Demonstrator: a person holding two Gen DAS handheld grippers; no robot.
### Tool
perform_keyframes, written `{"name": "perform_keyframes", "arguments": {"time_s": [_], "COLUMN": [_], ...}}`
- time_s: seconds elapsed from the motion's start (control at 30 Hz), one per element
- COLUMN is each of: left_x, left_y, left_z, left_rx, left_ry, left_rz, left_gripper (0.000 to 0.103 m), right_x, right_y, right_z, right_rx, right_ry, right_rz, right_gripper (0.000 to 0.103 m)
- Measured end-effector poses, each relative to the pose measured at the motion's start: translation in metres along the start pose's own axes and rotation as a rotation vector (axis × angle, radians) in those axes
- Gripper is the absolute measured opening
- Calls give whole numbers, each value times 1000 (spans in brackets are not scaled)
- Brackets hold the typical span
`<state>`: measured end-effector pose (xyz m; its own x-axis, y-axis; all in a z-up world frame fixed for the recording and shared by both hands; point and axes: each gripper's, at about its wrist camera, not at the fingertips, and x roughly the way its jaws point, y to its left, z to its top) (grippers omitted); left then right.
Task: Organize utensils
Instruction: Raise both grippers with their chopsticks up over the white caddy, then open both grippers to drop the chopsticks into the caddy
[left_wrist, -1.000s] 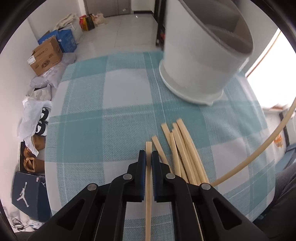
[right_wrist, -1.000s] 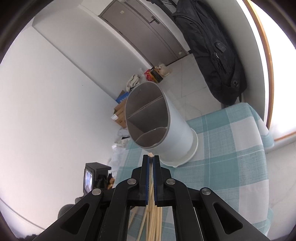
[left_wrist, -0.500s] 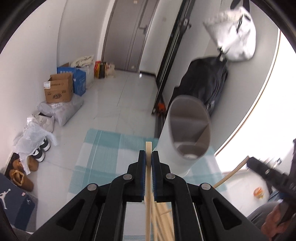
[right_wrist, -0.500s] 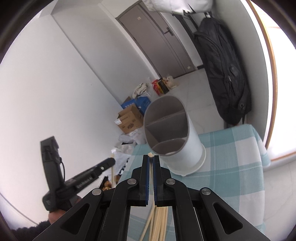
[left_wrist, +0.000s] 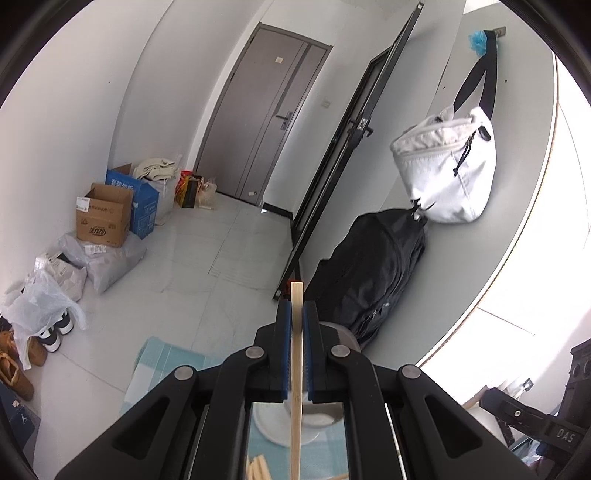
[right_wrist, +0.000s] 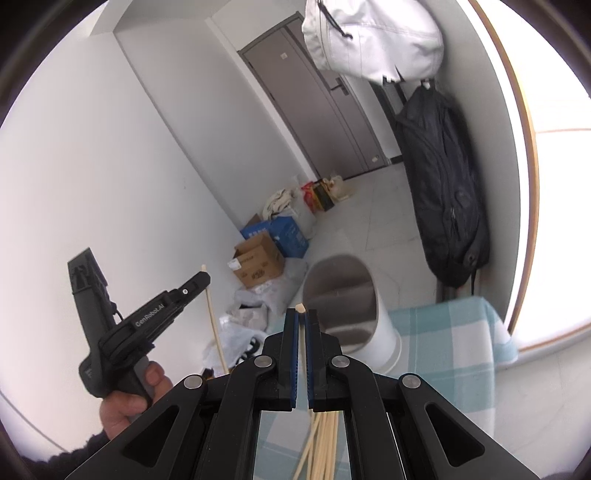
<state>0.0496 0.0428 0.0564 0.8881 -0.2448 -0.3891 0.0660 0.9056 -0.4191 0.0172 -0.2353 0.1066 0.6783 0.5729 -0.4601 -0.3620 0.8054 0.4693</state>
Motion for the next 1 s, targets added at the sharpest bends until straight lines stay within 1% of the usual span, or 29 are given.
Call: {"name": "perform_keyframes", "arguments": {"time_s": [0.1,0.2,0.23,0.3,0.43,0.53,0.63,0.7,0.73,0.83,0.9,1.0], "left_x": [0,9,15,28,49,66,82,88,89,87,86,84], "left_y": [-9,-18,-21,-22,-22,-22,-18,-18,-19,-21,-24,-30], "left_z": [16,35,42,53,65,67,65,63,61,57,55,51], "left_rx": [11,24,25,19,28,33,35,38,55,85,104,152], "left_ry": [-31,-60,-65,-68,-93,-90,-73,-57,-46,-45,-41,-38], "left_rz": [-14,-31,-26,-37,-23,-22,-31,-60,-59,-62,-76,-94], "left_gripper": [2,2,2,2,2,2,2,2,2,2,2,2], "right_x": [-6,-5,-3,2,19,36,55,67,73,85,95,107], "right_y": [6,13,15,18,22,18,13,9,6,2,0,0], "right_z": [27,55,65,82,106,120,128,130,131,129,126,121], "right_rx": [-14,-38,-45,-59,-93,-101,-108,-111,-112,-125,-149,-169], "right_ry": [-15,-28,-34,-44,-53,-43,-30,-18,-13,0,14,38], "right_rz": [-4,-16,-20,-22,-47,-50,-55,-62,-70,-92,-107,-102], "right_gripper": [3,3,3,3,3,3,3,3,3,3,3,3]}}
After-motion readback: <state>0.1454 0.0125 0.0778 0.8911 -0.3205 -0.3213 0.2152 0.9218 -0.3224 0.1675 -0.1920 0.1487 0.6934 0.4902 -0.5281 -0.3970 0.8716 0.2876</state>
